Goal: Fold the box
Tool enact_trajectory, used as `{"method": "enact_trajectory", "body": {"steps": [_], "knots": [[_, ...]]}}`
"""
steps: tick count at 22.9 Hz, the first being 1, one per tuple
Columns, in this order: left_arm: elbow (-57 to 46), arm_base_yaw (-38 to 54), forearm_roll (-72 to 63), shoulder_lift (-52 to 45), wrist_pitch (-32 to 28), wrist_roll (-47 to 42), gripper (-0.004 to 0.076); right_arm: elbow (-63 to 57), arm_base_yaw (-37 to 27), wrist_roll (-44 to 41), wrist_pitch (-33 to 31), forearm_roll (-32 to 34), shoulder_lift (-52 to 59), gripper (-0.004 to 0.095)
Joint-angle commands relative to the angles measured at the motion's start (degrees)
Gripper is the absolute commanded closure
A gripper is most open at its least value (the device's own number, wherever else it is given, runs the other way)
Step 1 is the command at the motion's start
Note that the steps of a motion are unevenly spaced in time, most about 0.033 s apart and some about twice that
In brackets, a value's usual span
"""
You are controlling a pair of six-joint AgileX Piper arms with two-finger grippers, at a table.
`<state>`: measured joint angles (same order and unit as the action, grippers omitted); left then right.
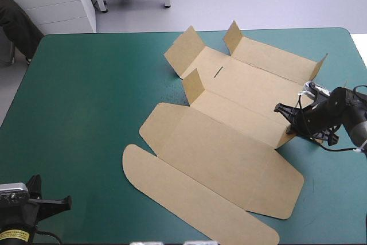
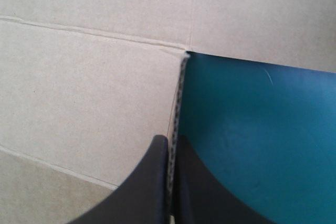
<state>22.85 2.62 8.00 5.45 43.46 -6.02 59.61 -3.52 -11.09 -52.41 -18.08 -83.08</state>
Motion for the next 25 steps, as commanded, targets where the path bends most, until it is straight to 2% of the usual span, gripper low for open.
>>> {"method": "enact_trajectory", "body": {"steps": [1,4,6,10,14,19,25], "knots": [[1.95,-0.2,0.75,0.83,-3.97,-0.13,0.0734,7.66,-0.07,14.79,1.41,-2.92,-1.49,0.0922],[1.95,-0.2,0.75,0.83,-3.97,-0.13,0.0734,15.66,-0.07,24.54,-3.37,-5.07,-6.12,0.0923],[1.95,-0.2,0.75,0.83,-3.97,-0.13,0.0734,24.77,0.24,34.55,-10.85,-7.03,-11.66,0.0923],[1.95,-0.2,0.75,0.83,-3.97,-0.13,0.0734,37.36,4.95,50.55,-19.36,-5.66,-19.17,0.0923],[1.95,-0.2,0.63,0.83,-3.97,-0.13,0.0734,47.0,13.12,56.61,-18.75,-1.34,-25.06,0.0923],[1.95,-0.2,0.63,0.83,-3.97,-0.13,0.0734,52.88,20.39,66.09,-18.02,0.19,-29.15,0.0923],[1.95,-0.2,0.63,0.83,-3.97,-0.13,0.0734,55.49,28.89,72.65,-10.13,8.05,-31.46,0.0928]]}}
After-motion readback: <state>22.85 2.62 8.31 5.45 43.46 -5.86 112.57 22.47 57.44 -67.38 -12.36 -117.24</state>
